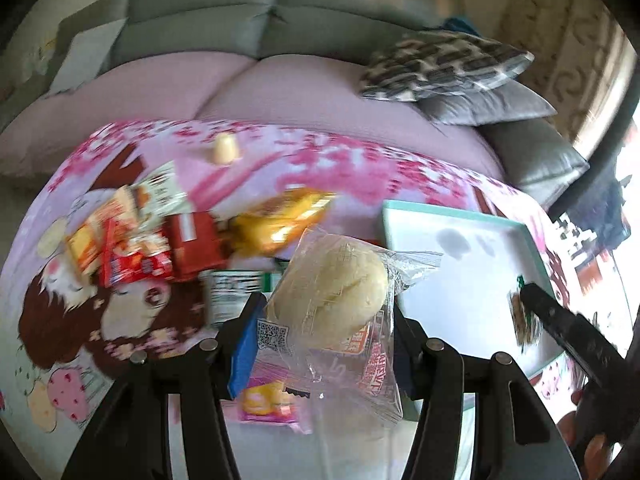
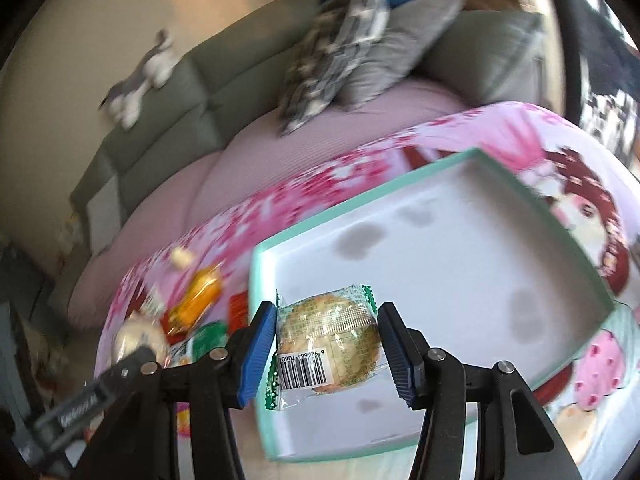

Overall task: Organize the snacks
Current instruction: 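Carry the bun and biscuit pack into the teal-rimmed tray and open both tools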

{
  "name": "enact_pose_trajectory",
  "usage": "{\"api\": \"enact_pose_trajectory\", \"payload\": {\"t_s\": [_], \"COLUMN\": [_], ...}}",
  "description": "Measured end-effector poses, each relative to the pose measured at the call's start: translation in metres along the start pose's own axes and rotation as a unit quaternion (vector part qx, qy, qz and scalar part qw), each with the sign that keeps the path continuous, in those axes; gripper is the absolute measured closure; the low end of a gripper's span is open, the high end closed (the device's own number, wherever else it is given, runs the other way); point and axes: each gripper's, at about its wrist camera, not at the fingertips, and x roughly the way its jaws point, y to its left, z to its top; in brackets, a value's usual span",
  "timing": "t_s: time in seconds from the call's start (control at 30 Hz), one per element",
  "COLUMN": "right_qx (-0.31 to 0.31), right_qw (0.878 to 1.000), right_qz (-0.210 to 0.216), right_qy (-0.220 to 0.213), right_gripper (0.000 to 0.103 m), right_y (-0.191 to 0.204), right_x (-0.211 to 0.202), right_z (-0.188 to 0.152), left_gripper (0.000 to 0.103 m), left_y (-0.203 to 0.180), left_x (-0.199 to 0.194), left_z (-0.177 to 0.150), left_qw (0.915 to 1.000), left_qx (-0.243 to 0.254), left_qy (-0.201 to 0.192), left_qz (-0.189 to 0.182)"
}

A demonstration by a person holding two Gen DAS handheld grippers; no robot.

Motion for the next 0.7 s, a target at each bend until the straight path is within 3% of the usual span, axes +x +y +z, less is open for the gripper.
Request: {"api": "enact_pose_trajectory", "payload": {"t_s": [0.33,0.7], "right_qx": [0.067,0.096], "right_qw": [0.994,0.987], "right_qz": [-0.075,-0.121], "right_qy": [-0.039,-0.034], "right_gripper": [0.047,0.047], "right_y": [-0.057,-0.09], "right_x": [-0.008,0.009], "right_z": [0.015,0.016], "left_gripper": [0.045,0.045], "left_y": [-0.079,-0.118], "left_x": [0.024,0.068], "left_z": [-0.007,-0.011], "left_qw": [0.9939,0.9888], "left_qx": [0.096,0.128], "left_qy": [0.002,0.038], "left_qz": [-0.054,-0.067]}}
